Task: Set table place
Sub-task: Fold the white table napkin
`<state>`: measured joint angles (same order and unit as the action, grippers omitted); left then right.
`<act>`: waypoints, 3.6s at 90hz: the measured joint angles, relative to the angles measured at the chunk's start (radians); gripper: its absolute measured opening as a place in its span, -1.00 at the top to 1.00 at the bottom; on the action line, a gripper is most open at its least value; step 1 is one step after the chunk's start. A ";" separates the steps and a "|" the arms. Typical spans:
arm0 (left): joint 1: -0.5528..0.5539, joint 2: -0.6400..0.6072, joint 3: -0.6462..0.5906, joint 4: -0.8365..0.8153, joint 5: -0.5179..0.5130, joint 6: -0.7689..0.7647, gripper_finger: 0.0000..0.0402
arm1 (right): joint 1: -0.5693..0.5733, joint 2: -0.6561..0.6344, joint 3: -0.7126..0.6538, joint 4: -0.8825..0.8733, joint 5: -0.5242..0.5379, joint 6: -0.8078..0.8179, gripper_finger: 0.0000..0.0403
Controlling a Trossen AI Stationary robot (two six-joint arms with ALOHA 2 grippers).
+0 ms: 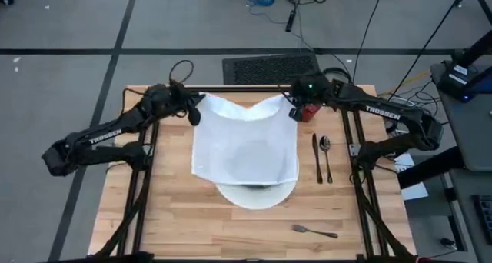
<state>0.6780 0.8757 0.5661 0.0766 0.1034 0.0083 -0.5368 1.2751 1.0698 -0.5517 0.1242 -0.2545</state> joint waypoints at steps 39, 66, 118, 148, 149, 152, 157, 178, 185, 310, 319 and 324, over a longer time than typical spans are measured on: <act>0.002 -0.105 0.002 -0.259 0.140 -0.055 1.00 | 0.070 -0.002 0.000 -0.257 -0.197 0.128 1.00; -0.070 -0.168 -0.023 -0.482 0.251 -0.228 1.00 | 0.191 -0.002 -0.047 -0.349 -0.313 0.287 1.00; -0.358 -0.134 -0.091 -0.572 0.234 -0.523 1.00 | 0.483 -0.001 -0.310 -0.032 -0.389 0.614 1.00; -0.478 -0.069 -0.091 -0.582 0.214 -0.553 1.00 | 0.553 -0.002 -0.314 -0.005 -0.388 0.670 1.00; -0.481 -0.067 -0.091 -0.581 0.212 -0.553 1.00 | 0.554 -0.002 -0.314 -0.005 -0.388 0.670 1.00; -0.488 -0.061 -0.091 -0.578 0.207 -0.553 1.00 | 0.553 -0.001 -0.314 -0.005 -0.389 0.670 1.00; -0.498 -0.056 -0.091 -0.579 0.201 -0.553 1.00 | 0.552 -0.001 -0.314 -0.010 -0.388 0.670 1.00; -0.510 -0.068 -0.078 -0.585 0.209 -0.551 1.00 | 0.537 -0.006 -0.314 -0.065 -0.389 0.684 1.00; -0.510 -0.082 -0.069 -0.584 0.222 -0.549 1.00 | 0.536 -0.010 -0.314 -0.080 -0.390 0.685 1.00; -0.605 0.021 -0.083 -0.554 0.052 -0.498 1.00 | 0.591 0.018 -0.280 -0.063 -0.302 0.727 1.00; -0.605 0.033 -0.083 -0.554 0.052 -0.498 1.00 | 0.591 0.039 -0.280 -0.063 -0.304 0.726 1.00; -0.605 0.041 -0.083 -0.555 0.051 -0.498 1.00 | 0.591 0.051 -0.280 -0.062 -0.305 0.726 1.00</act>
<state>0.0731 0.9168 0.4831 -0.4785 0.1547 -0.4896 0.0544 1.3262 0.7895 -0.6134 -0.1805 0.4717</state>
